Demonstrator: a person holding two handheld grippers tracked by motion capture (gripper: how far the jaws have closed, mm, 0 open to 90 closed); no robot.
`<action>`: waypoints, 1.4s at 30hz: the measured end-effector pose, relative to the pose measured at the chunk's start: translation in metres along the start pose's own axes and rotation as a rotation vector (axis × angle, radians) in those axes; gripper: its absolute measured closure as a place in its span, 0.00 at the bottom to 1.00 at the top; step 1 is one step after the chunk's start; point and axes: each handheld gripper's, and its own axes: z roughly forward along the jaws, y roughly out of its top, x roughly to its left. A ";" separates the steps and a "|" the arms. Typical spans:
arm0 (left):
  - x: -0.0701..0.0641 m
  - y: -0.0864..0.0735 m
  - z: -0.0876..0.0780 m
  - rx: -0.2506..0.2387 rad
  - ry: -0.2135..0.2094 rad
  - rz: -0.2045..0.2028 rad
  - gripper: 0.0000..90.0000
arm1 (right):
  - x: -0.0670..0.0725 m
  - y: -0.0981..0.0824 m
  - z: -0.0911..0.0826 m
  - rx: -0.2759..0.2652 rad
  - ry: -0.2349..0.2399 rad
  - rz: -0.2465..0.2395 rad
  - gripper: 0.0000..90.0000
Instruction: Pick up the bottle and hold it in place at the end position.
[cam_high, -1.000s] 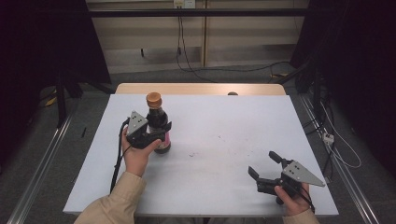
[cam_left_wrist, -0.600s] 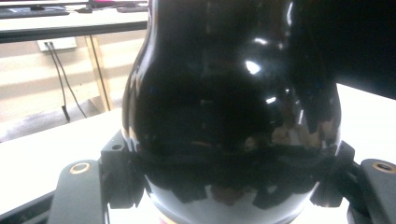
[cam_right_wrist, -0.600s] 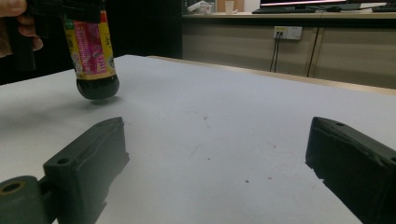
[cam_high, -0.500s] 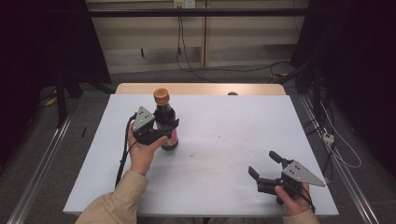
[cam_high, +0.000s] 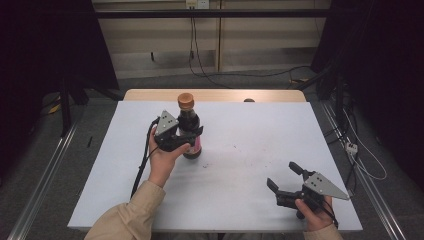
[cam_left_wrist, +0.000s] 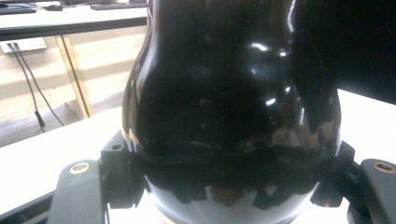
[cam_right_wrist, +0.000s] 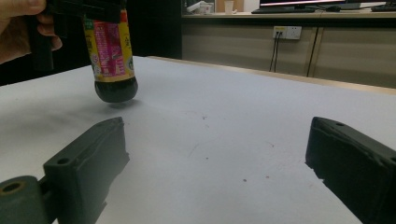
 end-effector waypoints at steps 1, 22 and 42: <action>0.000 0.000 0.001 0.001 -0.003 0.000 0.31 | 0.000 0.000 0.000 -0.001 0.000 -0.001 0.05; -0.012 0.003 0.027 0.023 -0.030 0.014 0.31 | -0.001 -0.001 -0.001 0.004 -0.003 0.002 0.05; -0.018 0.004 0.050 0.026 -0.037 0.030 0.31 | -0.003 -0.002 -0.002 0.005 -0.011 0.013 0.05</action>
